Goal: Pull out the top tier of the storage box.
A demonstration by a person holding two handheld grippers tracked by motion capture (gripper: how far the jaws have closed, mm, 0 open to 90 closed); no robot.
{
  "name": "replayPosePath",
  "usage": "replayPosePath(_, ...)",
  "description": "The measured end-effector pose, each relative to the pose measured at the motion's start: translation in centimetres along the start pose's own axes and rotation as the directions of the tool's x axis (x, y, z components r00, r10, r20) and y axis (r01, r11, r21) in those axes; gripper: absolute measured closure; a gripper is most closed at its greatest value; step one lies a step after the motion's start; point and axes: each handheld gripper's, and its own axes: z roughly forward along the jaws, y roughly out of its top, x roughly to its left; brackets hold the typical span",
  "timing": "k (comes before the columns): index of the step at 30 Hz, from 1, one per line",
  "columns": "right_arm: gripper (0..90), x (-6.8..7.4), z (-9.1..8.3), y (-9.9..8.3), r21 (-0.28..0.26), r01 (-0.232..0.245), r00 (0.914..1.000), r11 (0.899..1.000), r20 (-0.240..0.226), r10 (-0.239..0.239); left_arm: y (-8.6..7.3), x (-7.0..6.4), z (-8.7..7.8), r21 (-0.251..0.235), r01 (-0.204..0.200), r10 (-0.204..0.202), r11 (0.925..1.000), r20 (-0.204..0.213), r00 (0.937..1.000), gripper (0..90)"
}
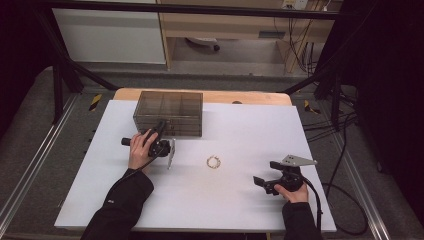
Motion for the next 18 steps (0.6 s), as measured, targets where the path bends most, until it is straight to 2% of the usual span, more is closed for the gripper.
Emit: replayPosePath(18,1.3,-0.01,0.02,0.00,0.001,0.003,1.0000,1.000,0.001,-0.003,0.13,-0.31,-1.02,-0.008,0.010,-0.010,0.9999,-0.006,0.9999,80.7)
